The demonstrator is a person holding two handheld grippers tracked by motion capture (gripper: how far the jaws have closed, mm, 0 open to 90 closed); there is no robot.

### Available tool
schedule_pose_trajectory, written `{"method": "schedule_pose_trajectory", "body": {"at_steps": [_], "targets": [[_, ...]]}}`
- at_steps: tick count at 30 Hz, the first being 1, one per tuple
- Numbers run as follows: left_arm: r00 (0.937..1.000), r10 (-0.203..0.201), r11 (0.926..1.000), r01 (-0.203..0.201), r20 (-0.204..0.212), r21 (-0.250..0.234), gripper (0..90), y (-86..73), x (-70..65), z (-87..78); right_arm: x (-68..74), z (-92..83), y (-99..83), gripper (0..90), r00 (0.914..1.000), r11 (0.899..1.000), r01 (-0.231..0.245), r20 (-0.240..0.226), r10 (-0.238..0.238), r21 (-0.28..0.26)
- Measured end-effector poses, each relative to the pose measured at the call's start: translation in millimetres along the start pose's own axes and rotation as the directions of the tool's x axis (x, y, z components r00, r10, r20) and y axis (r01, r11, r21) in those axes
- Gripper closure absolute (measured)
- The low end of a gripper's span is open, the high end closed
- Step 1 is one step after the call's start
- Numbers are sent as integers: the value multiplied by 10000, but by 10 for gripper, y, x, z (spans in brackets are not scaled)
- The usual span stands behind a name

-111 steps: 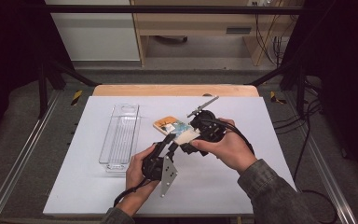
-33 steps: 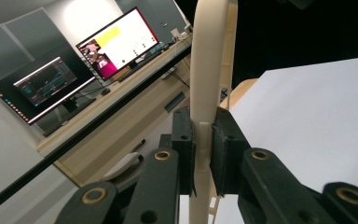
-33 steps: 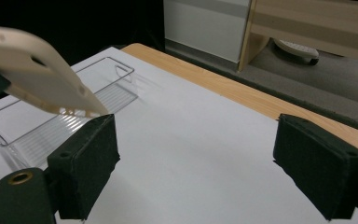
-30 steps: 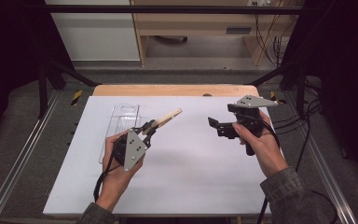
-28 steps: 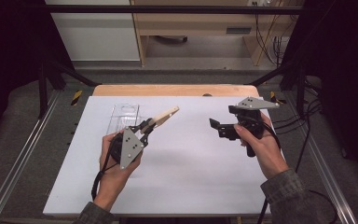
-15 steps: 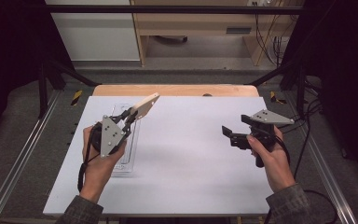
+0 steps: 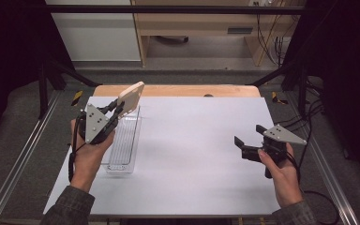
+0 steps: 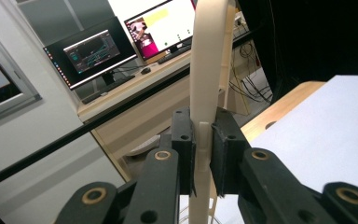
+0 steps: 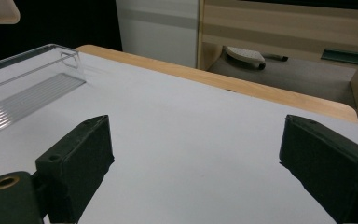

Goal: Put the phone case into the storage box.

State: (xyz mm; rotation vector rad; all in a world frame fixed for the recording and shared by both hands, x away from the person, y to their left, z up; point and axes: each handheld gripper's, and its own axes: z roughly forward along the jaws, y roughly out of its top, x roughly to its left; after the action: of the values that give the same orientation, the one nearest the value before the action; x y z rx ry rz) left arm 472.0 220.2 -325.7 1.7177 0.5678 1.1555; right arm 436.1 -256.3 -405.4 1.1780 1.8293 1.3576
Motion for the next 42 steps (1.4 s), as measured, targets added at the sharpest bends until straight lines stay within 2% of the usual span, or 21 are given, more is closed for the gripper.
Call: {"method": "schedule_pose_trajectory", "body": {"at_steps": [5,8,11,19,20,23,25,29,33,36,39,42], "targets": [[9995,-310,9995,310,7,55,802,-29,57,33,0,-15,-127,81,10000,10000,-26,58,26,12],[9960,-899,9960,899,-9,-9,803,-62,115,54,-7,-44,-247,74,9991,9993,-372,187,373,-98],[9926,-1208,9927,1208,-143,-15,803,-95,176,86,3,-43,-341,76,9989,9992,-350,292,355,-194],[9897,-1400,9901,1402,-301,53,803,-141,305,171,84,-76,-465,67,9984,9990,29,574,-3,-448],[9902,-1356,9906,1362,-343,136,803,-157,328,202,96,-80,-498,66,9974,9980,135,709,-91,-622],[9872,-1564,9875,1570,-309,161,803,-194,361,246,104,-74,-551,65,9967,9969,234,793,-174,-752],[9879,-1522,9879,1530,-313,256,803,-220,373,281,109,-69,-583,65,9960,9958,293,867,-218,-862],[9847,-1715,9846,1724,-320,282,802,-267,395,327,118,-52,-628,65,9960,9930,396,840,-303,-1115],[9793,-2002,9789,2012,-290,366,802,-343,420,383,135,-19,-715,58,9977,9881,436,570,-355,-1474],[9743,-2235,9739,2244,-277,344,802,-370,435,397,143,0,-760,47,9983,9871,462,412,-404,-1531],[9742,-2237,9735,2248,-287,410,802,-383,440,405,147,12,-784,44,9983,9863,519,346,-471,-1569],[9700,-2415,9690,2426,-268,475,802,-416,445,425,147,8,-811,42,9982,9858,541,340,-493,-1587]]}}
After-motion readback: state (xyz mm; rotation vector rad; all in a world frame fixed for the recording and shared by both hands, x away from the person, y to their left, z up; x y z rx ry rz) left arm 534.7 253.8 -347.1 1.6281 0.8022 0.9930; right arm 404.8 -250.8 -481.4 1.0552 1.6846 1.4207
